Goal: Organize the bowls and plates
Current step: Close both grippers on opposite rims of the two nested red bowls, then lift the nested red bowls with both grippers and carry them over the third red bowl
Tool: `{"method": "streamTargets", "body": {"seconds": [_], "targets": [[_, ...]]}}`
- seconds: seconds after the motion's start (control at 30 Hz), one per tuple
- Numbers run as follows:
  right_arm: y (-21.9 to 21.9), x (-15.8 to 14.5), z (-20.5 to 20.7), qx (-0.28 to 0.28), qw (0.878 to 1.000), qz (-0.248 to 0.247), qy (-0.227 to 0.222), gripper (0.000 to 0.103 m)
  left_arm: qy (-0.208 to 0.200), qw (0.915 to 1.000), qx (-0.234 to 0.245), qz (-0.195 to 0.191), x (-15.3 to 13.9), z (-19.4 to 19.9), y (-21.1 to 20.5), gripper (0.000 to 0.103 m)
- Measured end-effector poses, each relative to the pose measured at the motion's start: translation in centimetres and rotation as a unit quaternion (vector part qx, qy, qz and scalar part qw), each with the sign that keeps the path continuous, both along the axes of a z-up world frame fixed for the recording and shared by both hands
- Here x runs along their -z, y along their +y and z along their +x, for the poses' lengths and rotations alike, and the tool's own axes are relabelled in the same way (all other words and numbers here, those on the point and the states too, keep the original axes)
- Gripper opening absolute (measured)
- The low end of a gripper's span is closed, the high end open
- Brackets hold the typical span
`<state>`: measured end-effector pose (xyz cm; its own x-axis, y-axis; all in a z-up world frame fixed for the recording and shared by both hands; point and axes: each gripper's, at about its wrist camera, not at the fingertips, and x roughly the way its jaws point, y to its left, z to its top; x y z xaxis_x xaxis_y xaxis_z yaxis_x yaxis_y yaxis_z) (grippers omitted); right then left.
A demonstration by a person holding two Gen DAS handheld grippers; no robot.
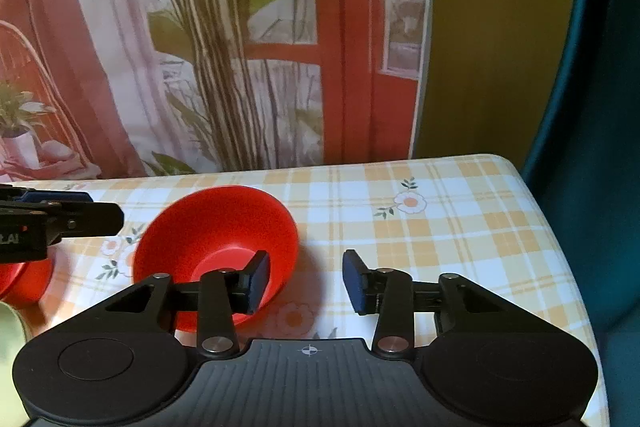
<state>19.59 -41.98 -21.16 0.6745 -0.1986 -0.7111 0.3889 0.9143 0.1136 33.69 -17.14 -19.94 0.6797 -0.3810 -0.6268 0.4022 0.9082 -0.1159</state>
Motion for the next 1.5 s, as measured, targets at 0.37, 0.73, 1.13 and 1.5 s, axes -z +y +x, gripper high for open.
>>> {"method": "streamTargets", "body": {"seconds": [0.37, 0.73, 1.13, 1.5], "targets": [[-0.9, 1.1, 0.0, -0.015, 0.999, 0.031, -0.002, 0.029, 0.013, 0.9998, 0.008, 0.010, 1.2, 0.9, -1.9, 0.039], [-0.6, 1.7, -0.1, -0.026, 0.999, 0.032, 0.000, 0.011, 0.026, 0.9994, 0.017, 0.012, 2.3, 1.3, -2.6, 0.039], [-0.6, 1.8, -0.2, -0.027, 0.999, 0.032, -0.002, 0.011, 0.024, 0.9991, 0.018, 0.029, 3.4, 1.5, -3.6, 0.018], [0.0, 0.7, -0.5, -0.028, 0.999, 0.032, -0.003, 0.010, 0.030, 0.9990, 0.016, 0.030, 3.0, 0.9, -2.9, 0.015]]}}
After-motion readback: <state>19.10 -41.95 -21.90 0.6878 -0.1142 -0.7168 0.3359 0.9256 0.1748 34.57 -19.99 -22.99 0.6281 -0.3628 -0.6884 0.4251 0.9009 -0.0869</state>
